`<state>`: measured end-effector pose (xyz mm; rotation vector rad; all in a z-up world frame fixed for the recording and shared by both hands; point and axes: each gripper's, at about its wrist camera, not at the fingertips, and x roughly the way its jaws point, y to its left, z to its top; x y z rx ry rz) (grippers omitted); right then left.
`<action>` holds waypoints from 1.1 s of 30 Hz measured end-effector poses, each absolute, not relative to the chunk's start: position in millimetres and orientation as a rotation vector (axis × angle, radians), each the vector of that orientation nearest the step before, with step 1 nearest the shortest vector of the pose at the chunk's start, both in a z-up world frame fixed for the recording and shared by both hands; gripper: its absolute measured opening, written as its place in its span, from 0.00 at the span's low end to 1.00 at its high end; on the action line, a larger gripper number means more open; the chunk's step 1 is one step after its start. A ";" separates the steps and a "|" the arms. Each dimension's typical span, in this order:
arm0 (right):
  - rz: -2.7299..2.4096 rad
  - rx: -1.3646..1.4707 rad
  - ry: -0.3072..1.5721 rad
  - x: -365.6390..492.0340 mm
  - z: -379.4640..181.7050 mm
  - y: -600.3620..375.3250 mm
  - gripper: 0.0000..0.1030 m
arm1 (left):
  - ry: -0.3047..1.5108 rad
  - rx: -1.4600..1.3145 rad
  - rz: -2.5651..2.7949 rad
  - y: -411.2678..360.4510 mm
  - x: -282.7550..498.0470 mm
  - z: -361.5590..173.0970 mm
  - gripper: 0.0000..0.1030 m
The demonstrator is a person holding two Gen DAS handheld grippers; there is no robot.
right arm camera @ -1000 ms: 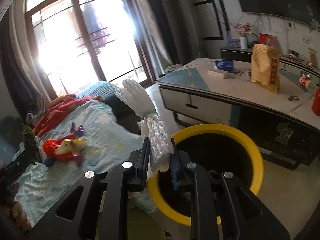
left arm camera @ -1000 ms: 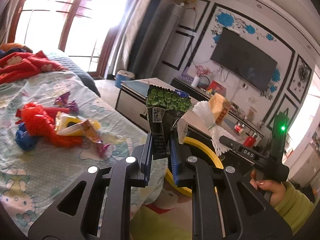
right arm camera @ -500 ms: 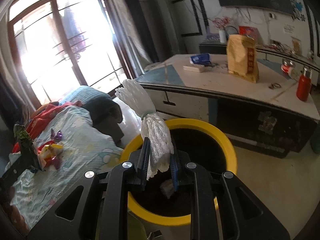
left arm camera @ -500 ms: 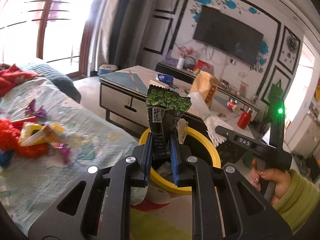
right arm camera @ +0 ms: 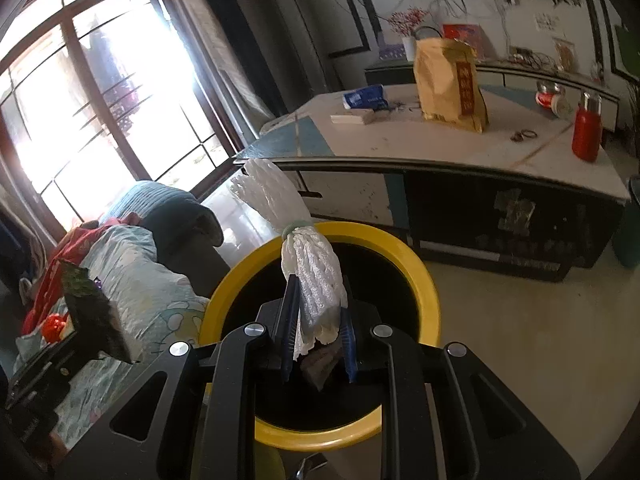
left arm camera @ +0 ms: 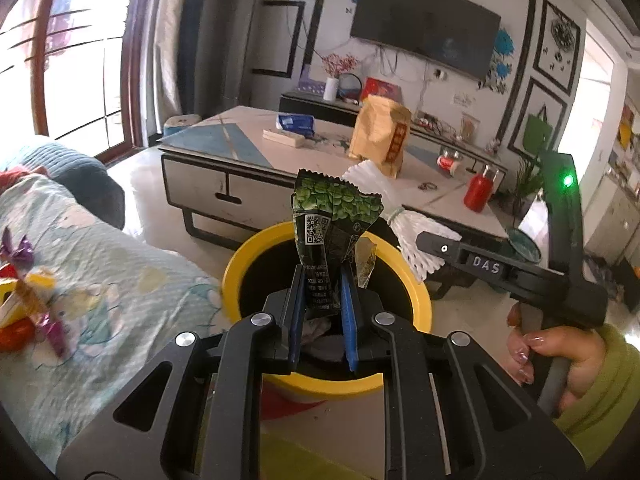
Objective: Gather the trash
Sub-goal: 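Carry both items over the yellow bin and open both tools to drop them, then move both open tools back toward the remaining trash on the bed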
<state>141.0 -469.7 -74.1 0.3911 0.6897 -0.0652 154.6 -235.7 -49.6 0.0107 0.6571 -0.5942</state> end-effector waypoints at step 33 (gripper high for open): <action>-0.044 0.473 0.635 140.3 -67.8 -463.7 0.71 | 0.697 -0.130 -0.473 -193.7 173.5 -61.1 0.89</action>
